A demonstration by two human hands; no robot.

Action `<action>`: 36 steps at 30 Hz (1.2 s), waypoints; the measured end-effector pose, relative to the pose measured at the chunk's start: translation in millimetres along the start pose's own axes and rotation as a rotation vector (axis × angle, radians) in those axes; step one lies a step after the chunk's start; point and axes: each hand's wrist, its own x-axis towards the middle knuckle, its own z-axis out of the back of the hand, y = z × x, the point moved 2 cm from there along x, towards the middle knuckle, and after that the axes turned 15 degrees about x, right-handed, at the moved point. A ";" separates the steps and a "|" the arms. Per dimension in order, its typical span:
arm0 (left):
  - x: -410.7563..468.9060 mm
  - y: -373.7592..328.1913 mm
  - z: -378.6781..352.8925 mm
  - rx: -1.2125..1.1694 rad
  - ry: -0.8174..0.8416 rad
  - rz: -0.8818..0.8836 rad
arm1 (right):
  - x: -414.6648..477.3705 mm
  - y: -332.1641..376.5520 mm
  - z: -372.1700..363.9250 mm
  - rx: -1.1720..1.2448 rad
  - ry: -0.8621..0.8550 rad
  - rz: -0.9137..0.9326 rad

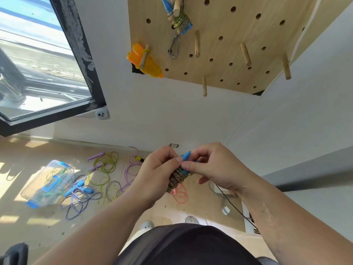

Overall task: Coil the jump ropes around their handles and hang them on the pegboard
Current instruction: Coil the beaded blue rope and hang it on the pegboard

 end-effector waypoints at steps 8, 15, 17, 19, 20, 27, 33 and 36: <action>7.5 -1.9 6.0 0.308 0.107 -0.041 | 0.2 -12.3 -8.4 0.054 -0.034 -0.070; 14.9 0.6 -10.8 -0.269 0.088 0.306 | 15.8 -3.6 -12.3 0.136 -0.226 -0.022; 15.7 0.1 -11.4 -0.335 0.101 0.340 | 16.4 -4.6 -12.6 0.180 -0.311 0.020; 17.6 -0.7 -10.6 -0.380 0.115 0.279 | 16.0 -4.4 -13.3 0.221 -0.354 0.071; 18.8 -1.5 -10.3 -0.390 0.130 0.224 | 15.9 -4.0 -13.2 0.252 -0.351 0.091; 27.7 -11.6 -12.0 -0.333 0.101 0.109 | 17.6 -4.5 5.6 0.620 -0.161 0.085; 40.4 -39.1 -28.1 -0.236 -0.045 0.036 | 29.5 3.5 37.4 0.530 -0.134 0.180; 48.7 -53.8 -43.2 -0.232 -0.111 0.057 | 35.6 14.4 60.0 0.460 -0.175 0.216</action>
